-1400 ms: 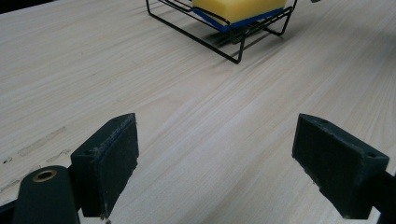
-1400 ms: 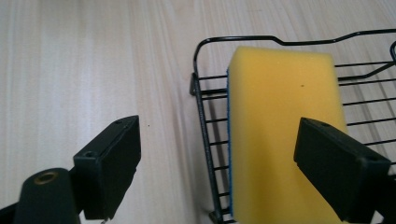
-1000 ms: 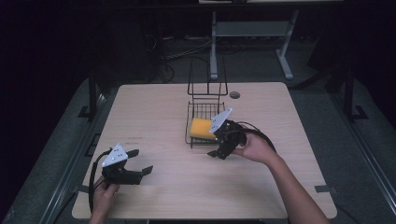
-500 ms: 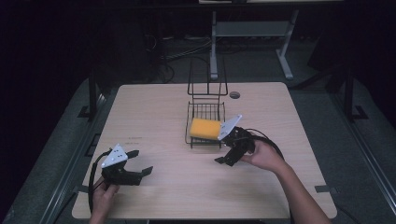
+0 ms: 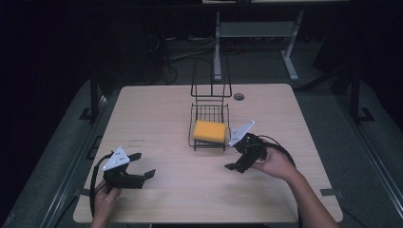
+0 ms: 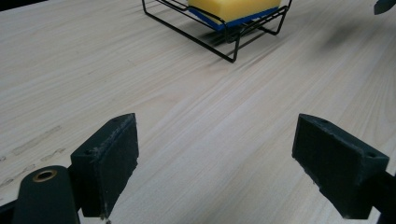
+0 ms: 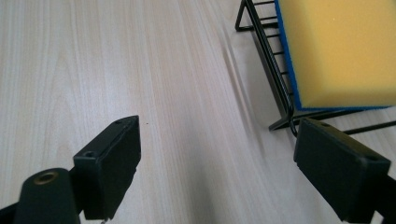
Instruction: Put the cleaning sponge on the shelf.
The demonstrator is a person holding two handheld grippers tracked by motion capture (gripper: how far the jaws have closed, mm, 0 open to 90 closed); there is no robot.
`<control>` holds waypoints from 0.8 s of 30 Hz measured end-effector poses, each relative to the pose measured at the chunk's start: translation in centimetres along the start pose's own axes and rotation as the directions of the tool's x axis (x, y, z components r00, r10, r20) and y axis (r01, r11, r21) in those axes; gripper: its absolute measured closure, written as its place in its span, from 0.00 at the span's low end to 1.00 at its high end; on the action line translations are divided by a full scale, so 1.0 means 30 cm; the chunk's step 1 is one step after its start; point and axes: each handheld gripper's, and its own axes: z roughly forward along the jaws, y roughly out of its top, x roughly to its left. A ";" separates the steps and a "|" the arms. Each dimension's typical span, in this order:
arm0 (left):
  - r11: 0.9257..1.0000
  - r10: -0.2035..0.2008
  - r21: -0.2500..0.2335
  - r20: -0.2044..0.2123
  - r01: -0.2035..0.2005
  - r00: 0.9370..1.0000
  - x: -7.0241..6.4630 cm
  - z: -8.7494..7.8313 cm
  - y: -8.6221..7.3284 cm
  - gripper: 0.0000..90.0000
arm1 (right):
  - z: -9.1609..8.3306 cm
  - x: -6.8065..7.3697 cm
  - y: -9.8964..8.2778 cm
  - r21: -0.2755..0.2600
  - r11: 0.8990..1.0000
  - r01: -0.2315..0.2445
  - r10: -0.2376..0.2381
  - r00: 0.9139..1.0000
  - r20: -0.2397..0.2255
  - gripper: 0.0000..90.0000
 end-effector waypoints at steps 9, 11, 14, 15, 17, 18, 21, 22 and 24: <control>1.000 0.001 0.002 0.000 -0.001 1.000 0.002 -0.002 -0.001 0.16 | -0.003 0.006 -0.036 0.011 1.000 -0.015 0.015 1.000 0.001 0.16; 1.000 0.001 0.001 -0.001 -0.001 1.000 0.002 -0.001 -0.001 0.16 | -0.006 0.008 -0.043 0.016 1.000 -0.021 0.021 1.000 0.000 0.16; 1.000 0.001 0.002 -0.002 -0.001 1.000 0.002 -0.001 -0.001 0.16 | -0.009 0.009 -0.049 0.016 1.000 -0.023 0.023 1.000 0.001 0.16; 1.000 0.001 0.001 -0.001 -0.001 1.000 0.001 -0.001 -0.001 0.16 | -0.011 0.010 -0.053 0.016 1.000 -0.025 0.025 1.000 0.003 0.16; 1.000 0.002 0.003 -0.001 -0.002 1.000 0.001 0.000 -0.001 0.16 | -0.013 0.011 -0.059 0.020 0.999 -0.031 0.031 1.000 0.001 0.16; 1.000 0.003 0.004 -0.001 -0.003 1.000 0.001 0.000 -0.001 0.16 | -0.012 0.012 -0.063 0.019 0.999 -0.029 0.029 1.000 0.004 0.16; 1.000 0.001 0.003 -0.001 -0.001 1.000 0.001 0.001 -0.001 0.16 | -0.015 0.014 -0.076 0.021 0.999 -0.037 0.037 0.999 0.004 0.16; 1.000 0.001 0.003 0.000 -0.001 1.000 0.001 0.001 -0.001 0.16 | -0.017 0.015 -0.084 0.019 0.999 -0.044 0.043 0.999 0.003 0.16; 1.000 0.001 0.003 0.000 -0.001 1.000 0.001 0.001 -0.001 0.16 | -0.018 0.017 -0.094 0.019 0.999 -0.050 0.050 0.999 0.002 0.16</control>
